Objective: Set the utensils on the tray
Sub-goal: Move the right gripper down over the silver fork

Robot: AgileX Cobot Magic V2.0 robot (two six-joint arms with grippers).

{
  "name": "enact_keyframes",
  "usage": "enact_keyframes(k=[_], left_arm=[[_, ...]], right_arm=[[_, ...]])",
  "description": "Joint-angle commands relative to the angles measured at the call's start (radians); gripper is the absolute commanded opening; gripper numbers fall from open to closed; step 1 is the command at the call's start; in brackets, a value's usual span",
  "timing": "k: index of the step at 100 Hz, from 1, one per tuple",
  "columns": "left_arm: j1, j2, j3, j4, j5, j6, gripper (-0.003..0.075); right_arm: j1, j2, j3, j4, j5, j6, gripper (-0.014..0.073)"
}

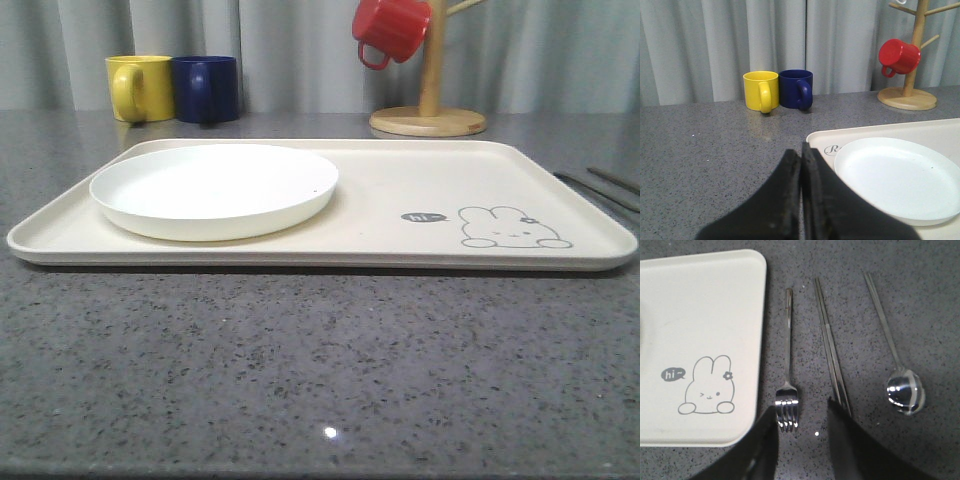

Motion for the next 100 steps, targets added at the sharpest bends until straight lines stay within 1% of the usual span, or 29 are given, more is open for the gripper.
enact_keyframes(k=[1, 16, 48, 74, 100], left_arm=[[-0.008, 0.007, -0.027, -0.005, -0.085, 0.002, -0.0018], [-0.008, 0.007, -0.027, -0.005, -0.085, 0.002, -0.0018], [-0.008, 0.007, -0.027, -0.005, -0.085, 0.002, -0.0018], [-0.008, 0.007, -0.027, -0.005, -0.085, 0.002, -0.0018], [-0.008, 0.007, -0.027, -0.005, -0.085, 0.002, -0.0018]], right_arm=[[-0.005, 0.016, -0.036, 0.002, -0.028, -0.013, 0.0371], [0.003, 0.067, -0.036, 0.01, -0.043, -0.053, 0.0371], [0.08, 0.264, -0.036, 0.011, -0.185, -0.062, 0.0371], [0.081, 0.398, -0.036, 0.015, -0.274, -0.062, 0.0371], [0.081, 0.459, -0.036, 0.028, -0.342, -0.062, 0.0371]])
